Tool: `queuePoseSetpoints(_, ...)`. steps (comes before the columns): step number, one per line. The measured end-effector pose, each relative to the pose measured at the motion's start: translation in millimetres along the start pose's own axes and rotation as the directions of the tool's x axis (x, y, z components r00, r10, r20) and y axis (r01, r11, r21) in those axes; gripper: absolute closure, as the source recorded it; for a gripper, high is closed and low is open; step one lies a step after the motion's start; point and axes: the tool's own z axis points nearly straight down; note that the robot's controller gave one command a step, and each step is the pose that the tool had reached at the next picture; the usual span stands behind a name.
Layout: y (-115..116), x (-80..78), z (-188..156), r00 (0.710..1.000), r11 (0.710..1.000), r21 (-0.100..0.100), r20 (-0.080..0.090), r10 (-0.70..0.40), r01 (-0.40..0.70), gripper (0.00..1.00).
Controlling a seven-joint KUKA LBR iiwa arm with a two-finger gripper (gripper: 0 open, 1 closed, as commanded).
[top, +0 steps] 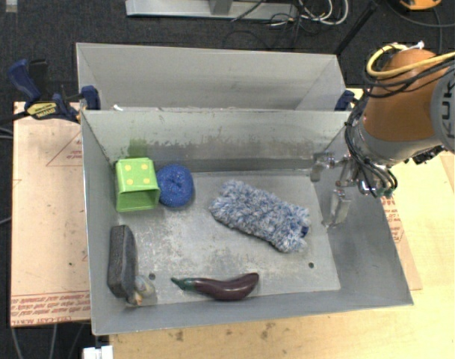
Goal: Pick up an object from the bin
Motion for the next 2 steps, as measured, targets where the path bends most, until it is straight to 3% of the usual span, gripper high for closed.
queuePoseSetpoints(1,0.4,-1.6,-4.7,1.000,1.000,0.001,0.007,-0.002,0.002,0.00)
queuePoseSetpoints(2,29.3,-1.2,17.8,0.998,0.998,0.005,0.012,-0.059,0.059,0.00)
